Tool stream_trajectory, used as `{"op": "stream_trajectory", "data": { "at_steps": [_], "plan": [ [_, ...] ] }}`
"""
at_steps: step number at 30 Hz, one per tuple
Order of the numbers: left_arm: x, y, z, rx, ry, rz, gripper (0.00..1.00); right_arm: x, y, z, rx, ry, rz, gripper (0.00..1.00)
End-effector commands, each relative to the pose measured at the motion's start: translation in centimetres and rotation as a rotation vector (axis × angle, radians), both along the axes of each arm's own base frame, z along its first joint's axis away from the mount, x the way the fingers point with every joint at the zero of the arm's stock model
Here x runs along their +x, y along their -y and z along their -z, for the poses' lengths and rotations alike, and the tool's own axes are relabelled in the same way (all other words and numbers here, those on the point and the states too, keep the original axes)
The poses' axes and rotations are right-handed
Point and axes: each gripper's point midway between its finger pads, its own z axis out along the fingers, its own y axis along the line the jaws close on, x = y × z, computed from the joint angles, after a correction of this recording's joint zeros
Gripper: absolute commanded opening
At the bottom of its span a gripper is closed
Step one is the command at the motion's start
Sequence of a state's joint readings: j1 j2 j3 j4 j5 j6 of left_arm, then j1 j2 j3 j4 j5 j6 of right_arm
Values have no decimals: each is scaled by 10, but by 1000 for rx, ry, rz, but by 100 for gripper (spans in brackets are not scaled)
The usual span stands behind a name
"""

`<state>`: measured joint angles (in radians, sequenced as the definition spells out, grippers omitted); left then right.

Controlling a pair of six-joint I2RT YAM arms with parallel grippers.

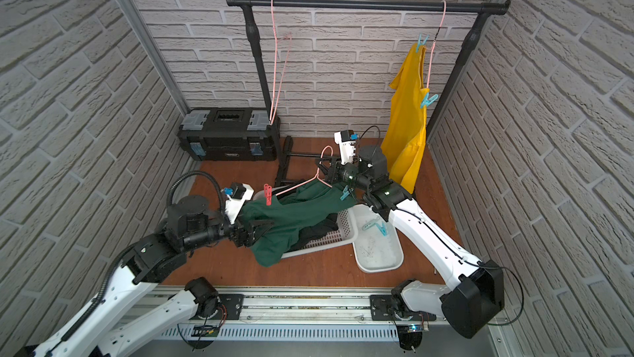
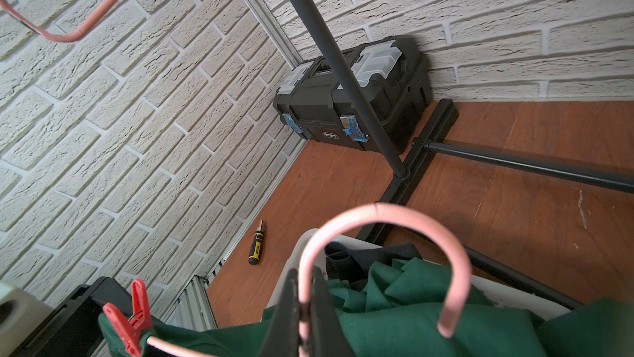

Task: Remove the clothespins securing t-shirts to the hanger
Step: Pick up the hanger from the clothes rail, then remove the clothespin from the hanger.

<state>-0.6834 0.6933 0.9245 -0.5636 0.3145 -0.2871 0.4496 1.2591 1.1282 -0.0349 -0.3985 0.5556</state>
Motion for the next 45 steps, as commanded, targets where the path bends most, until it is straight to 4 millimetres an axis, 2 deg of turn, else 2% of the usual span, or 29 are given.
{"op": "stream_trajectory", "data": {
  "at_steps": [1,4,9,15,20,24,29,34,38,45],
  "plan": [
    [0,-2,-12,0,7,0,90,-9,0,-20,22,77,-19,3],
    [5,-7,-21,9,0,-31,98,-11,0,-18,12,84,-27,3],
    [22,-11,-32,-25,-84,-59,98,-13,0,-15,9,94,-36,3],
    [39,-6,-51,-192,-164,3,98,-15,-1,-14,13,92,-45,3],
    [47,-6,-57,-248,-166,34,96,-15,0,-14,8,97,-44,3],
    [51,-4,-54,-235,-172,43,91,-14,1,-14,6,99,-40,3],
    [54,-7,-39,-167,-175,29,85,-14,1,-13,8,98,-38,3],
    [53,-5,-27,-108,-159,36,83,-14,1,-13,9,93,-36,2],
    [55,1,-23,-98,-155,55,74,-14,2,-13,8,91,-32,3],
    [57,11,-26,-107,-151,78,50,-17,4,-13,4,92,-26,2]
  ]
}}
